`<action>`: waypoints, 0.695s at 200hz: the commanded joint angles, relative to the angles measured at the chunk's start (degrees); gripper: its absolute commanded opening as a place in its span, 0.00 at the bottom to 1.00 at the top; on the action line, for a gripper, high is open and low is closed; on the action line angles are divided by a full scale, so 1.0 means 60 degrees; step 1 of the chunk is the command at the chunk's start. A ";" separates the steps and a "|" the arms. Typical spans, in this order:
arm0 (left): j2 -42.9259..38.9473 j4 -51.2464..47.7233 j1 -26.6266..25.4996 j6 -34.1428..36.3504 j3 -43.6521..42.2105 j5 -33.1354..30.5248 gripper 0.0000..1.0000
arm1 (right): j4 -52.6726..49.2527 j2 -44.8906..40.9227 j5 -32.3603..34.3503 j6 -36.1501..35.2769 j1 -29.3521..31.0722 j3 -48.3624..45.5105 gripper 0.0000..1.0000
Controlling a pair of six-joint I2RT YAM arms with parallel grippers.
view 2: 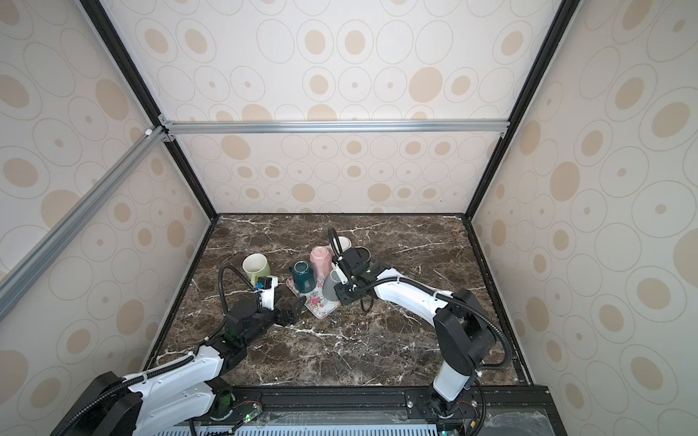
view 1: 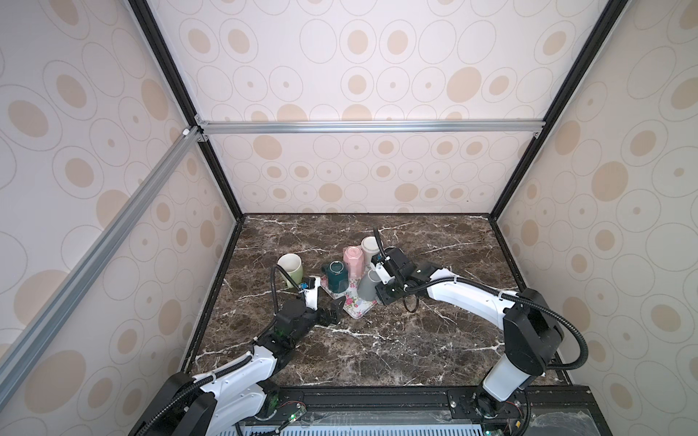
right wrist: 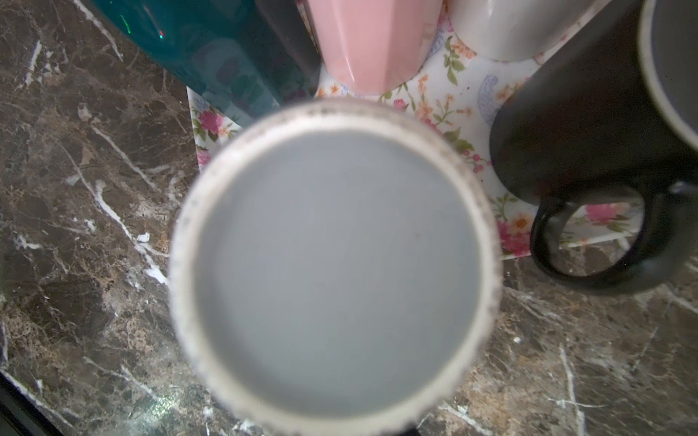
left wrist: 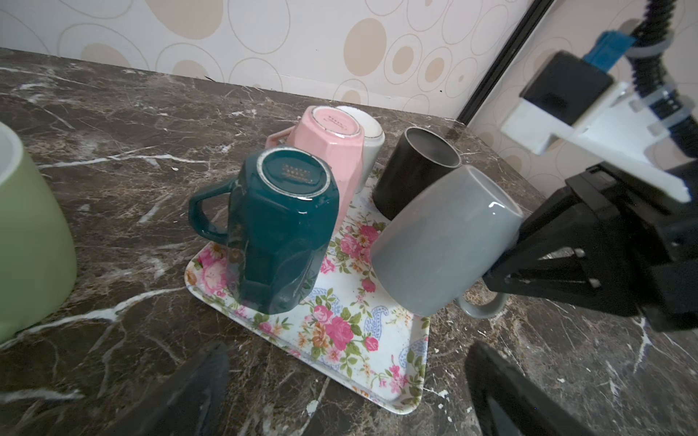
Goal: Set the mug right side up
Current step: 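Lift the grey mug off the tray and tilt it toward the left gripper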
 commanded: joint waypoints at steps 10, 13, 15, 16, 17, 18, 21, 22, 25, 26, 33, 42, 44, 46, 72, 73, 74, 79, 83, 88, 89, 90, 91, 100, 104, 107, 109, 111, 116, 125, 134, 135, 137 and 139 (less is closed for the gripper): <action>0.0013 -0.0462 -0.0072 0.0152 0.0562 -0.0666 0.98 | 0.0949 -0.0599 -0.0022 0.0273 0.0068 -0.0243 0.00; 0.0013 -0.0452 -0.0073 0.0142 0.0560 -0.0693 0.98 | 0.0946 -0.0600 -0.0005 0.0288 0.0069 -0.0243 0.00; 0.0013 -0.0438 -0.0060 0.0139 0.0562 -0.0706 0.98 | 0.0942 -0.0600 -0.0002 0.0288 0.0070 -0.0243 0.00; 0.0013 -0.0436 -0.0072 0.0139 0.0562 -0.0711 0.98 | 0.0935 -0.0600 0.0006 0.0288 0.0066 -0.0243 0.00; 0.0013 -0.0435 -0.0071 0.0138 0.0562 -0.0713 0.98 | 0.0938 -0.0600 0.0010 0.0288 0.0063 -0.0243 0.00; 0.0013 -0.0427 -0.0070 0.0138 0.0562 -0.0714 0.98 | 0.0932 -0.0607 0.0012 0.0288 0.0069 -0.0236 0.00; 0.0013 -0.0409 -0.0062 0.0138 0.0562 -0.0723 0.98 | 0.0927 -0.0614 0.0001 0.0284 0.0071 -0.0235 0.00; 0.0013 -0.0399 -0.0066 0.0138 0.0562 -0.0719 0.98 | 0.0927 -0.0621 -0.0007 0.0286 0.0073 -0.0239 0.00; 0.0013 -0.0383 -0.0075 0.0127 0.0558 -0.0716 0.99 | 0.0945 -0.0635 -0.0033 0.0284 0.0066 -0.0250 0.00; 0.0013 -0.0379 -0.0065 0.0125 0.0560 -0.0716 0.98 | 0.0943 -0.0640 -0.0039 0.0278 0.0071 -0.0247 0.00; 0.0021 -0.0340 -0.0066 0.0108 0.0575 -0.0716 0.98 | 0.0967 -0.0664 -0.0071 0.0266 0.0075 -0.0258 0.00; 0.0006 -0.0302 -0.0064 0.0009 0.0573 -0.0760 0.98 | 0.1037 -0.0737 -0.0087 0.0269 0.0068 -0.0319 0.00; 0.0012 -0.0309 -0.0061 -0.0022 0.0572 -0.0778 0.98 | 0.1061 -0.0751 -0.0088 0.0261 0.0066 -0.0332 0.00; 0.0013 -0.0314 -0.0060 -0.0056 0.0568 -0.0804 0.98 | 0.1077 -0.0766 -0.0099 0.0263 0.0073 -0.0353 0.00; 0.0106 -0.0500 -0.0018 -0.0758 0.0644 -0.1140 0.98 | 0.1259 -0.1001 -0.0126 0.0245 0.0074 -0.0499 0.00; 0.0111 -0.0503 -0.0022 -0.0786 0.0647 -0.1140 0.98 | 0.1261 -0.1013 -0.0122 0.0252 0.0067 -0.0511 0.00; 0.0113 -0.0512 -0.0016 -0.0807 0.0649 -0.1140 0.98 | 0.1270 -0.1026 -0.0127 0.0262 0.0071 -0.0516 0.00; 0.0161 -0.0535 -0.0018 -0.0905 0.0658 -0.1133 0.98 | 0.1292 -0.1062 -0.0119 0.0266 0.0069 -0.0556 0.00; 0.0181 -0.0536 -0.0018 -0.0963 0.0670 -0.1106 0.98 | 0.1318 -0.1084 -0.0123 0.0263 0.0068 -0.0566 0.00; 0.0228 -0.0498 -0.0010 -0.0989 0.0678 -0.1038 0.98 | 0.1343 -0.1117 -0.0132 0.0257 0.0065 -0.0601 0.00; 0.0238 -0.0495 -0.0010 -0.0982 0.0678 -0.1016 0.98 | 0.1347 -0.1122 -0.0125 0.0257 0.0070 -0.0605 0.00; 0.0243 -0.0486 -0.0011 -0.0979 0.0679 -0.0998 0.98 | 0.1357 -0.1125 -0.0129 0.0265 0.0073 -0.0607 0.00; 0.0260 -0.0482 -0.0011 -0.0977 0.0679 -0.0981 0.98 | 0.1361 -0.1133 -0.0123 0.0269 0.0067 -0.0616 0.00; 0.0365 -0.0449 -0.0002 -0.0935 0.0692 -0.0819 0.98 | 0.1398 -0.1166 -0.0130 0.0287 0.0073 -0.0651 0.00; 0.0402 -0.0457 -0.0010 -0.0926 0.0715 -0.0781 0.98 | 0.1408 -0.1182 -0.0136 0.0288 0.0063 -0.0666 0.00; 0.0448 -0.0473 0.0002 -0.0927 0.0733 -0.0738 0.98 | 0.1419 -0.1185 -0.0146 0.0297 0.0072 -0.0668 0.00; 0.0470 -0.0476 -0.0008 -0.0923 0.0748 -0.0721 0.98 | 0.1416 -0.1197 -0.0147 0.0290 0.0075 -0.0668 0.00; 0.0490 -0.0499 -0.0010 -0.0929 0.0762 -0.0699 0.98 | 0.1433 -0.1207 -0.0147 0.0306 0.0068 -0.0672 0.00; 0.0548 -0.0546 -0.0002 -0.0931 0.0818 -0.0652 0.98 | 0.1446 -0.1239 -0.0147 0.0310 0.0073 -0.0690 0.00; 0.0633 -0.0622 0.0018 -0.0946 0.0895 -0.0542 0.98 | 0.1468 -0.1270 -0.0128 0.0331 0.0075 -0.0712 0.00; 0.0699 -0.0653 0.0008 -0.0904 0.0967 -0.0369 0.98 | 0.1498 -0.1331 -0.0067 0.0314 0.0069 -0.0747 0.00; 0.0708 -0.0653 0.0006 -0.0896 0.0962 -0.0352 0.98 | 0.1498 -0.1332 -0.0056 0.0308 0.0072 -0.0752 0.00; 0.0722 -0.0653 0.0004 -0.0889 0.0981 -0.0310 0.98 | 0.1498 -0.1343 -0.0040 0.0318 0.0075 -0.0755 0.00; 0.0736 -0.0653 0.0011 -0.0877 0.0993 -0.0255 0.98 | 0.1498 -0.1353 -0.0032 0.0306 0.0068 -0.0767 0.00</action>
